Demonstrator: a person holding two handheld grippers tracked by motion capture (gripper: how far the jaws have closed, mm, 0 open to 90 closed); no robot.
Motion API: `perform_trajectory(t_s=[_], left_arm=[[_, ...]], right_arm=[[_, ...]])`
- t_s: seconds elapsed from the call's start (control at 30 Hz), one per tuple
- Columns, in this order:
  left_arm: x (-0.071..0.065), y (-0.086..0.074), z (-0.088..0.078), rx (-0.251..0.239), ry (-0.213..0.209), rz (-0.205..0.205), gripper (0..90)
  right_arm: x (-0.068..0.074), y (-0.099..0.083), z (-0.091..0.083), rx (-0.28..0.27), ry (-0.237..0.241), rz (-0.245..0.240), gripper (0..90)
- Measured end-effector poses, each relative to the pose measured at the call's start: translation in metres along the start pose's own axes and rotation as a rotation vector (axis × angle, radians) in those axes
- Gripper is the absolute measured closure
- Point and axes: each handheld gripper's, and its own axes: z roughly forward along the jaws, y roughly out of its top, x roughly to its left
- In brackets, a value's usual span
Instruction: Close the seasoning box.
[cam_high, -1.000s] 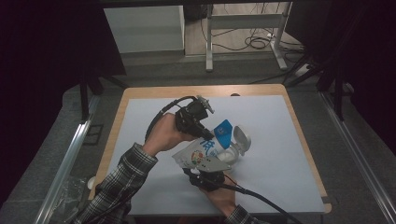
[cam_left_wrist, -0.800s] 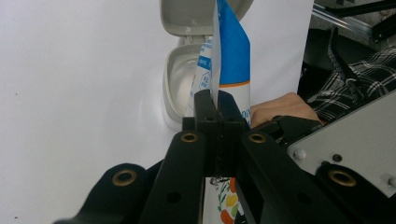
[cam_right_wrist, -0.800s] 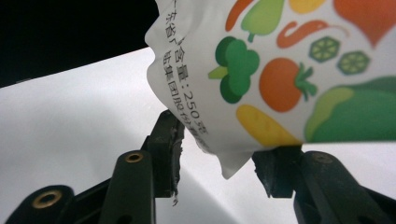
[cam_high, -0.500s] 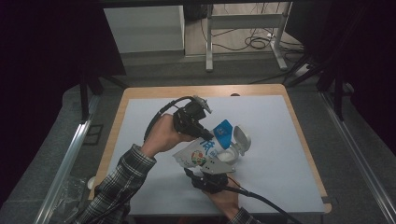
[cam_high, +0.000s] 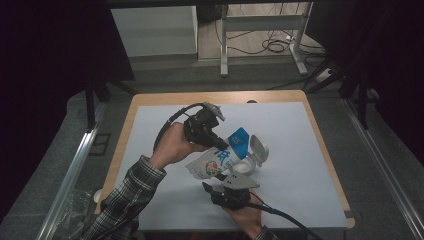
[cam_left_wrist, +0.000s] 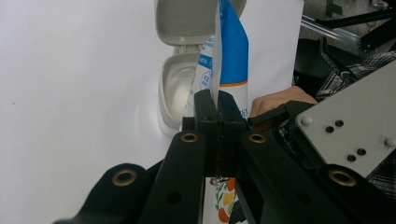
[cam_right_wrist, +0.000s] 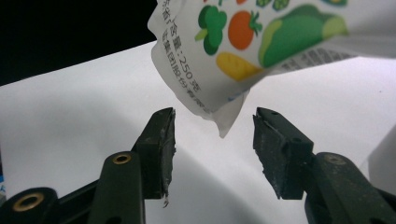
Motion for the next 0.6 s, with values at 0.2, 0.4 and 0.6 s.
perform_trajectory(t_s=[0.2,0.4,0.6], left_arm=[[0.000,-0.001,0.000,-0.015,-0.003,0.002,90.0],[0.000,-0.002,-0.001,-0.035,-0.005,0.003,90.0],[0.002,-0.003,-0.002,-0.050,-0.006,0.009,90.0]], right_arm=[[-0.002,-0.003,-0.008,0.001,0.008,0.012,48.6],[-0.005,-0.004,-0.018,-0.008,0.035,0.041,49.1],[-0.009,-0.005,-0.025,-0.004,0.058,0.081,49.1]])
